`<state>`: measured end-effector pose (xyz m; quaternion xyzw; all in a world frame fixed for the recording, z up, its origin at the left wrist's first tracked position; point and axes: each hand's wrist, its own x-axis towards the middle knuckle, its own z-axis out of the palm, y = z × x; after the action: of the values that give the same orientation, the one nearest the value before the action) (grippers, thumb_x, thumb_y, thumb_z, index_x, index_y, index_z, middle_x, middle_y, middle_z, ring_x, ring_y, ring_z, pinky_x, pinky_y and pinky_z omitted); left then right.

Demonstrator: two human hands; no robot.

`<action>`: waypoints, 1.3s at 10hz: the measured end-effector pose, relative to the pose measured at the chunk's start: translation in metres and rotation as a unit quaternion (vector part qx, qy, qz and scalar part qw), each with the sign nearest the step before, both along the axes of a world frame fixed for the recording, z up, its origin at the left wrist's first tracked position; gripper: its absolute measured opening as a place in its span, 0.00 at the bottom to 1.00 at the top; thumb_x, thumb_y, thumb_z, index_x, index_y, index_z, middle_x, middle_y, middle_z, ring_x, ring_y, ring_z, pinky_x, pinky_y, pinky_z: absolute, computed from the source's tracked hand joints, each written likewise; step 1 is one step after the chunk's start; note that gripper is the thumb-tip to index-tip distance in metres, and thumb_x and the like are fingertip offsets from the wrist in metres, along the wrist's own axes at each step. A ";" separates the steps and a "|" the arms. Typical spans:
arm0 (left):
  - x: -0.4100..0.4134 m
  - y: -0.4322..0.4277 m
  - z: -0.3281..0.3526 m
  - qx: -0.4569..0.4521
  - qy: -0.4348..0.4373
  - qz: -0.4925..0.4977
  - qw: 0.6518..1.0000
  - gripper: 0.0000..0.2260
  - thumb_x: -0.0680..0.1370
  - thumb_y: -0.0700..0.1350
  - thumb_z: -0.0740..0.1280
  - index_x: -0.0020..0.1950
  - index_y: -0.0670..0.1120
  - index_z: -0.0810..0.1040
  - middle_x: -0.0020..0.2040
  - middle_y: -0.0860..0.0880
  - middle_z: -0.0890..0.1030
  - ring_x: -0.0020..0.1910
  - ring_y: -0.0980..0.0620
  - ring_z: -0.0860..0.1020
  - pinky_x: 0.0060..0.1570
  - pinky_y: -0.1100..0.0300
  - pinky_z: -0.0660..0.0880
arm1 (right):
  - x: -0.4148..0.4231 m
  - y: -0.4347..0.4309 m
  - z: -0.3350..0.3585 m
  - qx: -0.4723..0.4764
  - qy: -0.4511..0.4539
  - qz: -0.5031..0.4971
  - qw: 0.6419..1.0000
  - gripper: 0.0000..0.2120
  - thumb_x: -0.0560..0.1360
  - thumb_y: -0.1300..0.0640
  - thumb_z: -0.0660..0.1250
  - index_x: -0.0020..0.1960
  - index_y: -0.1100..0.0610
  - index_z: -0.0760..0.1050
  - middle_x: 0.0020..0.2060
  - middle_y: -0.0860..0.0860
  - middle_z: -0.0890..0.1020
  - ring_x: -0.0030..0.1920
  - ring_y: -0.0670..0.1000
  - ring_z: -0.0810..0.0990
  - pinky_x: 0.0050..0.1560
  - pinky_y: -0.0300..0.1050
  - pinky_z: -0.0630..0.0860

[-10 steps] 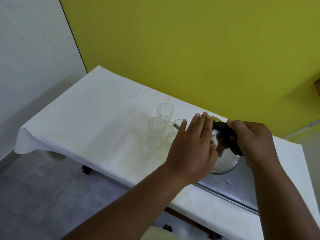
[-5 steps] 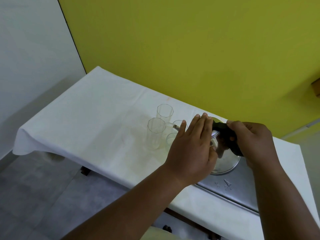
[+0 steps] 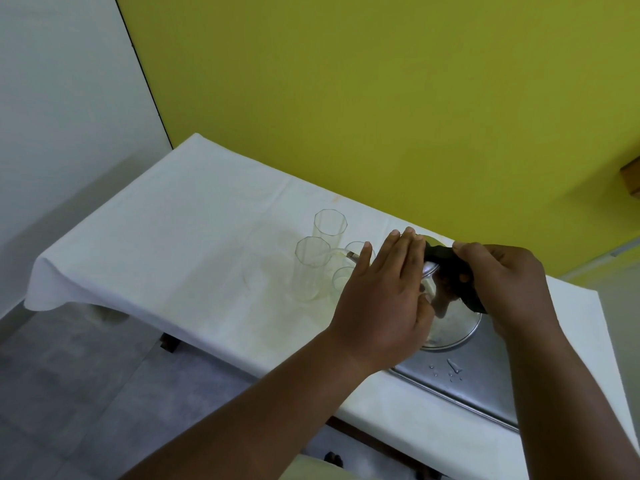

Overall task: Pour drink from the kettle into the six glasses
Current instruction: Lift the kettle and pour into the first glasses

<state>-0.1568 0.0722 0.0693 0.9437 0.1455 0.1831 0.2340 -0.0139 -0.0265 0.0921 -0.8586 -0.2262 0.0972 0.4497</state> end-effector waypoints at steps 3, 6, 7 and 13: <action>0.001 0.001 -0.001 0.002 -0.007 0.002 1.000 0.30 0.78 0.46 0.58 0.78 0.40 0.54 0.80 0.43 0.56 0.79 0.46 0.53 0.76 0.44 0.53 | -0.001 0.000 0.002 -0.009 0.004 0.006 1.000 0.29 0.68 0.38 0.63 0.33 0.66 0.81 0.24 0.63 0.81 0.25 0.56 0.69 0.36 0.52 0.68; 0.000 0.002 0.000 -0.002 -0.005 0.001 1.000 0.30 0.78 0.46 0.58 0.78 0.40 0.53 0.80 0.43 0.55 0.79 0.47 0.52 0.76 0.45 0.53 | 0.001 0.001 0.003 -0.013 0.004 0.003 1.000 0.29 0.68 0.38 0.63 0.34 0.66 0.81 0.25 0.66 0.80 0.26 0.56 0.68 0.36 0.53 0.68; 0.001 0.002 0.000 -0.003 -0.004 -0.001 1.000 0.30 0.78 0.46 0.58 0.78 0.40 0.52 0.80 0.43 0.55 0.79 0.47 0.52 0.76 0.44 0.53 | 0.001 0.001 0.002 -0.014 0.002 0.002 1.000 0.30 0.68 0.37 0.63 0.34 0.66 0.81 0.25 0.66 0.81 0.26 0.56 0.69 0.36 0.54 0.68; 0.002 0.003 -0.001 -0.002 -0.005 -0.002 1.000 0.31 0.78 0.46 0.58 0.78 0.40 0.52 0.80 0.43 0.55 0.79 0.46 0.52 0.76 0.44 0.53 | 0.001 0.002 0.004 -0.006 0.007 0.005 1.000 0.26 0.69 0.38 0.63 0.34 0.61 0.82 0.21 0.57 0.81 0.23 0.53 0.68 0.35 0.49 0.68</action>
<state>-0.1551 0.0753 0.0681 0.9426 0.1433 0.1868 0.2370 -0.0134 -0.0244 0.0961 -0.8593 -0.2266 0.1067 0.4459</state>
